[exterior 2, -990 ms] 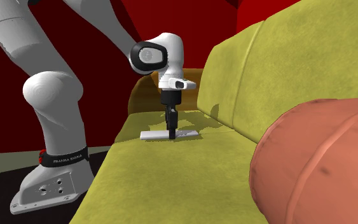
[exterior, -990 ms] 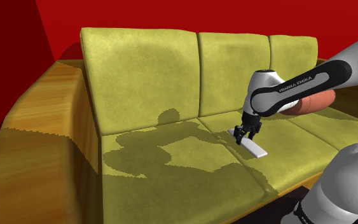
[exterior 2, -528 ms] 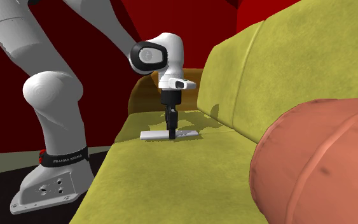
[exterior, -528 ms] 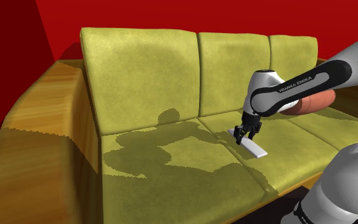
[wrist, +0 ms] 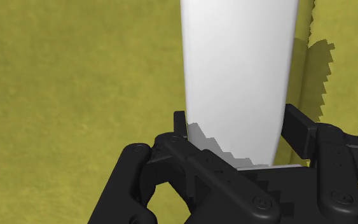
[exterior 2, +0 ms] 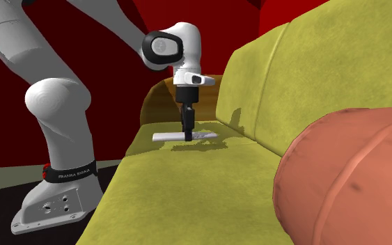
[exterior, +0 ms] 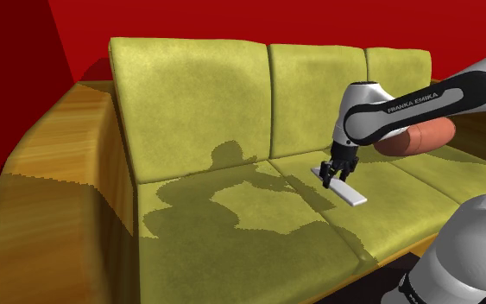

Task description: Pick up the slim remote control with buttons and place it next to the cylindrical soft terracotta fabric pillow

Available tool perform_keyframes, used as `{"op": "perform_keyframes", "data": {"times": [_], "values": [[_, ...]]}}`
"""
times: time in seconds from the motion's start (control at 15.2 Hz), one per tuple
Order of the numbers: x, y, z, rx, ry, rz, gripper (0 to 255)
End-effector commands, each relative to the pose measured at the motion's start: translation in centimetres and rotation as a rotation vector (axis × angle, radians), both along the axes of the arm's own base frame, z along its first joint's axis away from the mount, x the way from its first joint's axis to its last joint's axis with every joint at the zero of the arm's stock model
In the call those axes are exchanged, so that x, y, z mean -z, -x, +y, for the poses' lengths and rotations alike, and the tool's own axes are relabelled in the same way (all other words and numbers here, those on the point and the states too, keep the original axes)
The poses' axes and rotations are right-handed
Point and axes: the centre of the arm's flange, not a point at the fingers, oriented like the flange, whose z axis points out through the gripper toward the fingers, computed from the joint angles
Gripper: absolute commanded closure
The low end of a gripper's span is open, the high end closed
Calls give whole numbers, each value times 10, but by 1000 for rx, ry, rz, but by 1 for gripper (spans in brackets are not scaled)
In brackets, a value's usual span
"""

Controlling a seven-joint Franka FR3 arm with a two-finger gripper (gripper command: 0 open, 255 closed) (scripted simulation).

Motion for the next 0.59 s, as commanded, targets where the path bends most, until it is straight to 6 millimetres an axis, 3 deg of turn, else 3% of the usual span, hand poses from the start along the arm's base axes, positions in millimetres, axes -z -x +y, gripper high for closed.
{"op": "perform_keyframes", "data": {"times": [0.0, 0.53], "values": [[-11, 0, -1, 0, 0, 0, 255], [-53, 0, -1, 0, 0, 0, 255]]}}
